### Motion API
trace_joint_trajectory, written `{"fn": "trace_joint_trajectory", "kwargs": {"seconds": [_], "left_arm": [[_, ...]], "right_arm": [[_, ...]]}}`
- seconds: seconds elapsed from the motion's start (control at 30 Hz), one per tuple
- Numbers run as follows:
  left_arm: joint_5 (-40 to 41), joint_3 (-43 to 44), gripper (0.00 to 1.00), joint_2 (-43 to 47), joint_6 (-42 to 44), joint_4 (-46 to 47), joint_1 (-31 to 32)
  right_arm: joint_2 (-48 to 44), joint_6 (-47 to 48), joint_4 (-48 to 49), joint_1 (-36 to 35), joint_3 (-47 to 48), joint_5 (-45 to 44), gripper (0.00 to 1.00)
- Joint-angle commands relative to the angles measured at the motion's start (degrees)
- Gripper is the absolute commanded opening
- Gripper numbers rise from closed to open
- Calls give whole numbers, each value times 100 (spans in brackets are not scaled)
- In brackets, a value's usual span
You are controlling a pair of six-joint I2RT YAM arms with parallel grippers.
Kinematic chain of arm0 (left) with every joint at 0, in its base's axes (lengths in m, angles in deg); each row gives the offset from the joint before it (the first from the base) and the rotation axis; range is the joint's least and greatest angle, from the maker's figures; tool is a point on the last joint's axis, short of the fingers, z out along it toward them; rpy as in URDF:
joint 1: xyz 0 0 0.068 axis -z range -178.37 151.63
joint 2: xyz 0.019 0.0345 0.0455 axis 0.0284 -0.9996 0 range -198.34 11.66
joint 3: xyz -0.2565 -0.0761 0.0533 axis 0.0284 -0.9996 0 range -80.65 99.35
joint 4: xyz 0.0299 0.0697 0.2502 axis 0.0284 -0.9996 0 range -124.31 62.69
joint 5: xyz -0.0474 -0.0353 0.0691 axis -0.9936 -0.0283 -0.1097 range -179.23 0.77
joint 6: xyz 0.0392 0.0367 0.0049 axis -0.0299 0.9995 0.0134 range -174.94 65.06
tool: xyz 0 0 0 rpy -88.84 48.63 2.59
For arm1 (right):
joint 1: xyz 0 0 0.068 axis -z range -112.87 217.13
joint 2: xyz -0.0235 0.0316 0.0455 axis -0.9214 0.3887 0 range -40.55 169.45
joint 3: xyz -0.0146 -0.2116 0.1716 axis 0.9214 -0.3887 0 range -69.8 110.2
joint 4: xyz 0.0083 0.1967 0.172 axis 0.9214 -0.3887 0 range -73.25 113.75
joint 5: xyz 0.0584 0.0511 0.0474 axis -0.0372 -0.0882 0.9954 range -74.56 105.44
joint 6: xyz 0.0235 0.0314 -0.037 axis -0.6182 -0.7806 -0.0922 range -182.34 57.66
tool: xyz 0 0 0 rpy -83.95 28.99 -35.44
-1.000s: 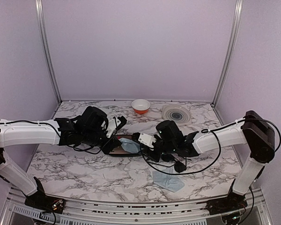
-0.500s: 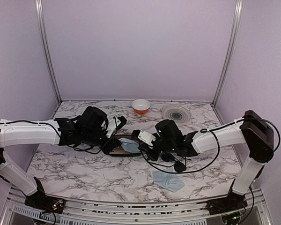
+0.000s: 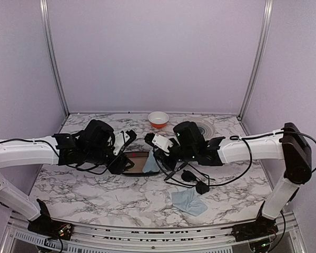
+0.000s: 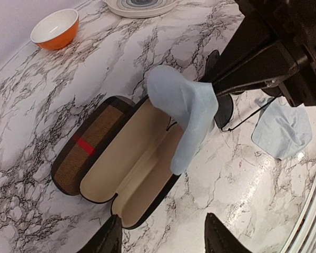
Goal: Organize the sunglasses
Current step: Adjust the folded cleaning cloth on the sunglasses case.
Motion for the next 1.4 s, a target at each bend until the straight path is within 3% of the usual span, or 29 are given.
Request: {"fn": "trace_joint_trajectory", "kwargs": {"seconds": [0.0,0.4,0.77,1.13,1.37], "left_arm": [[68,-261,53,207,168,-93,18],[-558,-1835,52,439,922,2794,107],[-839,-1794,51,-490,1140,3943,98],[-841,-1612,52,-1168,1418,4301,52],[-1025,-1443,48,-1472,1560,4415,-31]], "right_arm": [[-211,95,-546,-66,407,7,0],[-177,272,-1087,-265,728,-253,0],[-135,246,-1145,-340,762,-364,0],[-87,242,-1121,-347,783,-382,0],[-24,251,-1101,-356,825,-364,0]]}}
